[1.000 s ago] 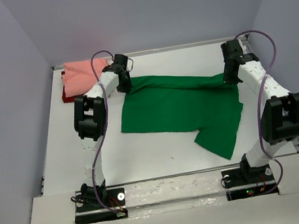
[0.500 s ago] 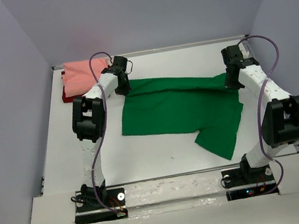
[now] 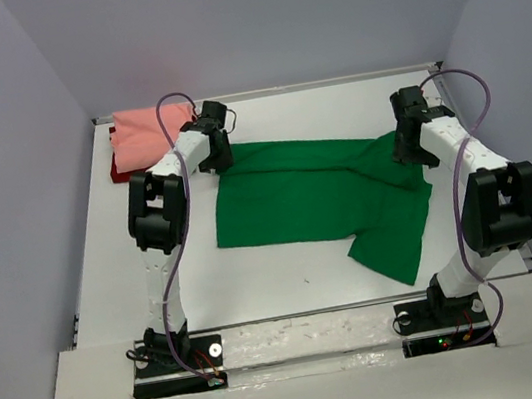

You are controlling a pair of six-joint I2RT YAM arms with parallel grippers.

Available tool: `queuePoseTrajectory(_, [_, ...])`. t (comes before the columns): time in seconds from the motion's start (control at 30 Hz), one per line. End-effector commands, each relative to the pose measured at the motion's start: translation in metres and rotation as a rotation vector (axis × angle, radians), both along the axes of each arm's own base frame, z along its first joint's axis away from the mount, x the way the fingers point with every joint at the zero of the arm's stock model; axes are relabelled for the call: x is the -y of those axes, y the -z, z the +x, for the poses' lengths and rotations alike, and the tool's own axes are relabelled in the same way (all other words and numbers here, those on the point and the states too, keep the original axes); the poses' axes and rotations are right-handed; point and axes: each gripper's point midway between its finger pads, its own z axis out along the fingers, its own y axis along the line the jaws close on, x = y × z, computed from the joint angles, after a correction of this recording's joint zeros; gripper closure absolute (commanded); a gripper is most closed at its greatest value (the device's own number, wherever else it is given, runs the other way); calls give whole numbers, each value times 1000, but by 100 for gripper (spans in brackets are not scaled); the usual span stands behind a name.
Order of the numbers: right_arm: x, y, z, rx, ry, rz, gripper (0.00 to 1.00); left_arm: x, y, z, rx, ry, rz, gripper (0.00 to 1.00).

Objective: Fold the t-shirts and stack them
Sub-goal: Fold the flattened tshirt in 1/3 of the way

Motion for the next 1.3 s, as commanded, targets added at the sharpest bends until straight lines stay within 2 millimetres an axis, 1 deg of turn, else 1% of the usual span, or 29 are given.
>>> queuePoseTrajectory(0.0, [6,-1,3,16,24,-30,30,-2,-38,3,99,-35,-26,38])
queuePoseTrajectory(0.03, [6,-4,3,28,23,-30,30,-2,-40,1,102,-40,-30,29])
queuePoseTrajectory(0.07, [5,-5,3,33,17,-29,30,-2,-43,0,108,-46,-31,29])
queuePoseTrajectory(0.1, [6,-8,4,39,15,-30,29,-2,-52,-2,128,-52,-35,21])
queuePoseTrajectory(0.13, [6,-13,7,51,4,-33,29,0,-56,-4,139,-60,-41,18])
queuePoseTrajectory(0.17, [4,-17,9,61,-9,-24,29,-1,-69,-5,170,-71,-36,17])
queuePoseTrajectory(0.2, [3,-20,12,68,-22,-22,29,-3,-76,-7,188,-85,-33,16])
queuePoseTrajectory(0.27, [-3,-27,20,92,-68,1,33,1,-92,-10,233,-95,-28,16])
queuePoseTrajectory(0.3, [-8,-33,28,115,-93,21,35,2,-109,-12,275,-101,-16,16])
queuePoseTrajectory(0.33, [-8,-34,30,118,-103,15,38,7,-117,-12,295,-93,-29,16])
queuePoseTrajectory(0.37, [-14,-35,37,132,-130,42,42,15,-133,-9,331,-53,-46,19])
queuePoseTrajectory(0.4, [-16,-36,43,141,-145,49,46,21,-140,-7,342,-30,-55,21])
queuePoseTrajectory(0.43, [-19,-37,50,146,-167,57,58,30,-147,-5,352,0,-76,26])
queuePoseTrajectory(0.47, [-22,-36,55,141,-183,67,75,38,-153,-2,357,34,-99,36])
queuePoseTrajectory(0.5, [-25,-41,70,154,-190,79,100,52,-161,3,366,97,-140,76])
queuePoseTrajectory(0.53, [-27,-43,77,158,-198,90,100,58,-161,7,365,120,-159,98])
queuePoseTrajectory(0.57, [-37,-53,91,192,-235,131,100,61,-154,17,341,134,-173,100])
queuePoseTrajectory(0.6, [-40,-44,100,174,-240,145,100,71,-149,19,308,175,-217,100])
queuePoseTrajectory(0.67, [-48,-40,108,153,-265,182,100,78,-137,26,255,212,-259,100])
queuePoseTrajectory(0.77, [-48,-38,128,128,-267,179,100,83,-105,40,177,234,-309,100])
queuePoseTrajectory(0.8, [-47,-48,139,153,-271,165,100,86,-101,42,164,248,-346,100])
queuePoseTrajectory(0.83, [-45,-47,142,137,-267,153,100,87,-96,43,153,255,-367,100])
queuePoseTrajectory(0.87, [-43,-29,140,72,-260,147,100,87,-92,45,141,257,-385,100])
queuePoseTrajectory(0.9, [-34,-26,142,59,-243,126,100,91,-84,46,113,266,-414,100])
queuePoseTrajectory(0.93, [-32,-25,142,44,-239,113,100,87,-79,48,101,260,-427,100])
queuePoseTrajectory(0.97, [-27,-16,141,19,-226,93,100,88,-75,50,95,266,-441,100])
queuePoseTrajectory(1.0, [-26,-12,140,7,-223,86,100,89,-73,49,86,268,-455,100])
queuePoseTrajectory(1.1, [-10,0,132,-33,-181,40,100,97,-67,46,55,289,-522,100])
queuePoseTrajectory(1.27, [4,19,117,-106,-156,-8,100,104,-60,43,36,300,-569,100])
